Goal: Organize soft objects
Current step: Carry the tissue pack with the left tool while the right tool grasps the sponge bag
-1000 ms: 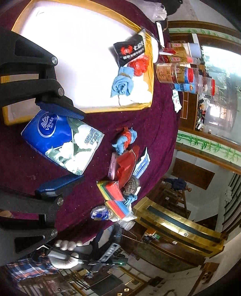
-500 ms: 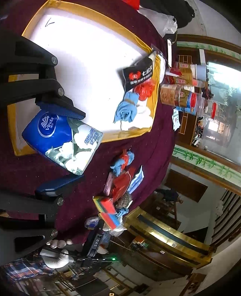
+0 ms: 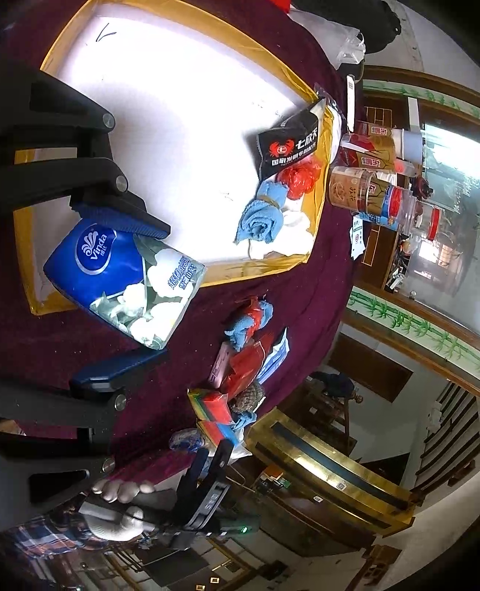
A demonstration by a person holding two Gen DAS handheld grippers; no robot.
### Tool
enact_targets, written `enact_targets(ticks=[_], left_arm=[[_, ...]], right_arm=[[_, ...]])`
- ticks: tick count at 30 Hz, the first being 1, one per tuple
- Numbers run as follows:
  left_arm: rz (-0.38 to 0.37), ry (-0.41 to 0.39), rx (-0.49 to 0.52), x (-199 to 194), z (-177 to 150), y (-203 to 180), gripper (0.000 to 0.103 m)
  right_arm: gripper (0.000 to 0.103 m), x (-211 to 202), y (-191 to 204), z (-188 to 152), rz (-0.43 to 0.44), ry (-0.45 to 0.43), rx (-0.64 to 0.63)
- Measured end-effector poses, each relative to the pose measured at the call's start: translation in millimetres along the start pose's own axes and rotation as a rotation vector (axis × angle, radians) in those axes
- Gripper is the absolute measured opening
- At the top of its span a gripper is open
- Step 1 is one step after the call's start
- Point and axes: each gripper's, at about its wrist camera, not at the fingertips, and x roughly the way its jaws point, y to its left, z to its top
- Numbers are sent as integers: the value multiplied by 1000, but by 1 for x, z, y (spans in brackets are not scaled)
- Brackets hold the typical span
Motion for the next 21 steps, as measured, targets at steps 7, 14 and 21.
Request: enact_targets(ticks=[7, 14, 21], left_arm=[[-3, -6, -18, -3, -1, 9, 63], [14, -18, -39, -11, 1, 23, 63], [72, -40, -100, -21, 8, 56, 63]], right_arm=[[93, 53, -3, 8, -74, 133, 155], [52, 45, -20, -5, -19, 92, 222], [49, 12, -17, -8, 32, 30, 195]])
